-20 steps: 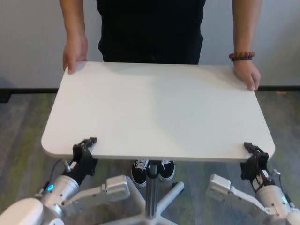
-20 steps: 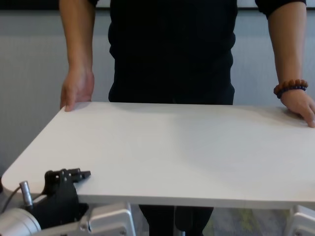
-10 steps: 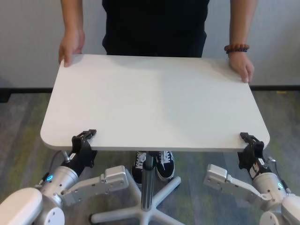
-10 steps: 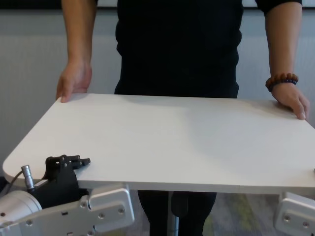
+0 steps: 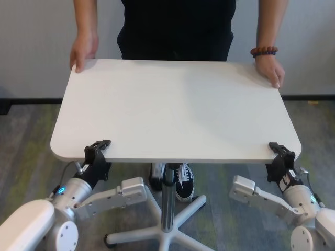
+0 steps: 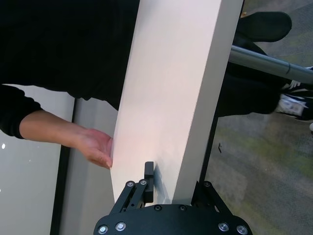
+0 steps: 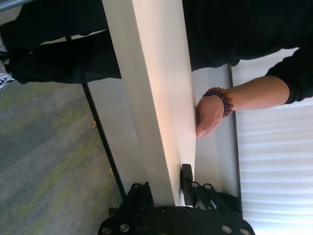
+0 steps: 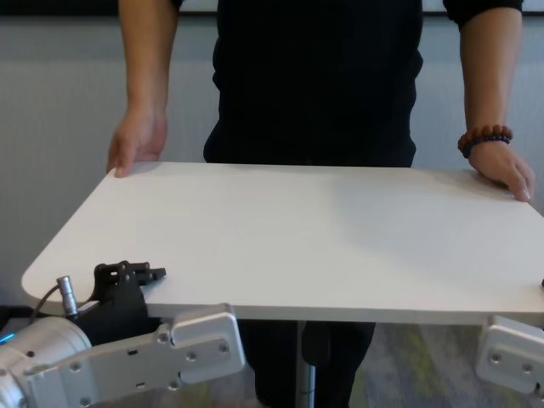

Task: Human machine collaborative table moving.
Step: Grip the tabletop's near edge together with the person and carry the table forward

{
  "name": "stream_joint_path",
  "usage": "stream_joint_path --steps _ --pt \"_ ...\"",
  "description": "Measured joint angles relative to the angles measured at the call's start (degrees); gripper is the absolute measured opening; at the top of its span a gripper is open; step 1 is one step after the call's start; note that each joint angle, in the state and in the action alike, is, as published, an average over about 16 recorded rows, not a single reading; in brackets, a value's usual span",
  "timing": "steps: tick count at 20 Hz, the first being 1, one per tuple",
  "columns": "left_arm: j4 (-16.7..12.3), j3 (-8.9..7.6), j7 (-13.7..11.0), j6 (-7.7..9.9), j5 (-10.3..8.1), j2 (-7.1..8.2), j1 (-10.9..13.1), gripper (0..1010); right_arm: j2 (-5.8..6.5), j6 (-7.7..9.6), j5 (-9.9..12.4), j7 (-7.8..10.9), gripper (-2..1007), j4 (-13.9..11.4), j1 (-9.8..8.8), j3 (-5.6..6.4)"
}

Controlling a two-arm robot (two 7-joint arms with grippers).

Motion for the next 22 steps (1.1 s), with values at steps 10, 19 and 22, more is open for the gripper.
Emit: stream_joint_path --steps 10,19,22 --pt "5.8 1.47 1.77 0.32 0.46 -2.31 -4.12 322 -1.87 -2.65 -1.47 0.23 230 4.93 3.39 0.35" --pt "10.79 2.28 3.13 0.4 0.72 -3.55 -7.39 321 -3.99 -4.82 -3.36 0.32 230 9.86 7.01 0.21" --pt "12.06 2.45 3.46 0.38 0.74 -3.76 -8.22 321 -4.7 -5.38 -4.04 0.34 230 11.33 8.16 0.1"
